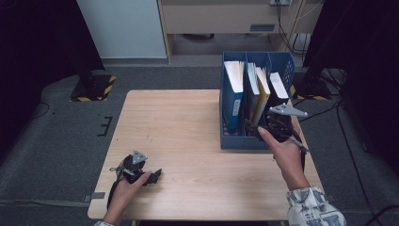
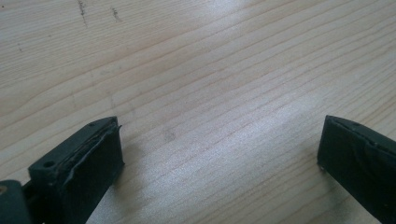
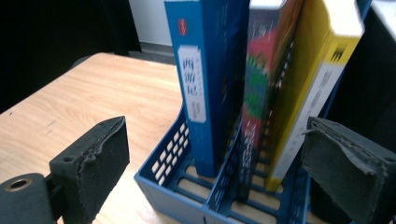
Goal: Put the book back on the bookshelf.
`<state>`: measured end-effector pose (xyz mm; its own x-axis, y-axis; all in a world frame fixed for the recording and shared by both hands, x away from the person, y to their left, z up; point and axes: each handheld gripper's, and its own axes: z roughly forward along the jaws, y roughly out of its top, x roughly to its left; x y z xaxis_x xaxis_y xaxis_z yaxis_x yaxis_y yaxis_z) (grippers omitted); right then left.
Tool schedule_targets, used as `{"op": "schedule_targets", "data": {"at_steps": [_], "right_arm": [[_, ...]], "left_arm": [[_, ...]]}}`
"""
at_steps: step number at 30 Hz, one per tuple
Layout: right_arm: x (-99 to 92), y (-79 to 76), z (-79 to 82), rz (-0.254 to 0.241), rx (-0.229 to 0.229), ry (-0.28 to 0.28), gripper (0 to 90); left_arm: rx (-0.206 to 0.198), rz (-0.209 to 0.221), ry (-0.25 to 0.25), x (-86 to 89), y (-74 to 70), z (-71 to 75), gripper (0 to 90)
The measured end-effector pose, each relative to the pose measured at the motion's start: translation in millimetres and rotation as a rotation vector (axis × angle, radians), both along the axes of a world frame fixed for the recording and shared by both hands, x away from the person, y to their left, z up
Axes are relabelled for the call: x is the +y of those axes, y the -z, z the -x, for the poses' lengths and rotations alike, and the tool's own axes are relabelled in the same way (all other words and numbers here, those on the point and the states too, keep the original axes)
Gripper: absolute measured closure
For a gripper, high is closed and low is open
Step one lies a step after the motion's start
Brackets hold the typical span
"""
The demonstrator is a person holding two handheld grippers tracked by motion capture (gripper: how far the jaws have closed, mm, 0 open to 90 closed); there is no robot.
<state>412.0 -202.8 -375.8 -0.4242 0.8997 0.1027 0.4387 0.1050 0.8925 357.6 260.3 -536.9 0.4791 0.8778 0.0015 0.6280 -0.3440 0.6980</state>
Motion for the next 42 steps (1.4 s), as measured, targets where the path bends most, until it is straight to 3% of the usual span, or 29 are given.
{"op": "schedule_targets", "data": {"at_steps": [15,32,37,42], "right_arm": [[9.8,39.8,12.3,-0.002,0.069,-0.025,8.2],[38.2,82.3,35.3,0.05,0.144,-0.107,7.7],[41.5,102.4,41.3,0.051,0.196,-0.118,7.6],[47.7,112.8,44.2,0.101,0.218,-0.14,7.5]], "left_arm": [[0.001,-0.003,0.005,0.1,-0.1,0.3,0.0],[0.0,-0.001,0.009,-0.4,0.0,1.7,0.0],[0.0,-0.001,0.009,-0.4,0.0,1.7,0.0],[0.0,-0.001,0.009,-0.4,0.0,1.7,0.0]]}}
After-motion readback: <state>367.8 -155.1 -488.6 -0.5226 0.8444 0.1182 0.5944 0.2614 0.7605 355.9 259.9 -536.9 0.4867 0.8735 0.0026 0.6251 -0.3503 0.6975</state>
